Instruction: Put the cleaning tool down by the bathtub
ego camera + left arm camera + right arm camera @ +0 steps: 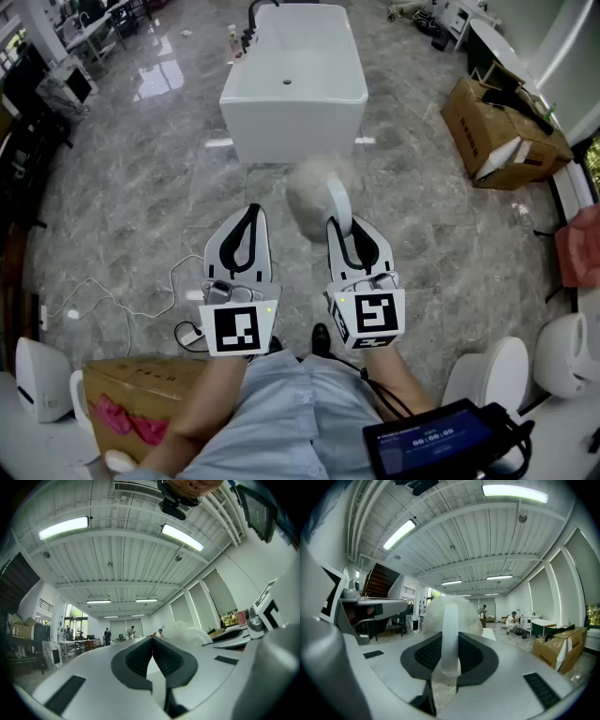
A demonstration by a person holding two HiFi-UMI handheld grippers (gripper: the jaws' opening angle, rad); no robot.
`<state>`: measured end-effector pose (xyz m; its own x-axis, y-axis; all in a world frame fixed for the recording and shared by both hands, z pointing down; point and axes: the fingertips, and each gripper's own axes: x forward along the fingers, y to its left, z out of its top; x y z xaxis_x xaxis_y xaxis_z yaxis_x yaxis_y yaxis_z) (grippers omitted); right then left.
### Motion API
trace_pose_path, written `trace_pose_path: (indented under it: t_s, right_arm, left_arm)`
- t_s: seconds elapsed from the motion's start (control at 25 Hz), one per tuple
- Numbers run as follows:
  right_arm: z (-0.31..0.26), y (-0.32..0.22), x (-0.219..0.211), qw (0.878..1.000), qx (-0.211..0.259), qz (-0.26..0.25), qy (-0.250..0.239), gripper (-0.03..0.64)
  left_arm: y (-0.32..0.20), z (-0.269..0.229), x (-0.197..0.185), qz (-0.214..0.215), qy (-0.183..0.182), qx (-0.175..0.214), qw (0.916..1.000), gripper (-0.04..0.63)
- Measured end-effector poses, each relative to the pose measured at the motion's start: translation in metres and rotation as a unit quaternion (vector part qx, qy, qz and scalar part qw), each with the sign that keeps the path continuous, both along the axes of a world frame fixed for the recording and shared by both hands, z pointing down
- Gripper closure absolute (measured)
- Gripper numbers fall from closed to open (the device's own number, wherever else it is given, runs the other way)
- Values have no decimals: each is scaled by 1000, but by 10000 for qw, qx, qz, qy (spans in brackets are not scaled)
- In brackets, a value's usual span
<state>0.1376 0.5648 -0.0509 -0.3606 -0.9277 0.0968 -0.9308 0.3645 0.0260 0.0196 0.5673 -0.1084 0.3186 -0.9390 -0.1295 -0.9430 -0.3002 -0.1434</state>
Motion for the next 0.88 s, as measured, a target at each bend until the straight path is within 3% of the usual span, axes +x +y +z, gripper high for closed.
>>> trace_pose_path:
  t_s: [0.68,0.88]
  right_arm:
    - [23,2,52,9997,-180,146,-89,523]
    - [29,-28,94,9994,-304,83,-118,522]
  left_arm:
    - [0,25,27,-122,-25,-195,9997,580]
    - [-28,26,66,-221,-84,-233,9994,580]
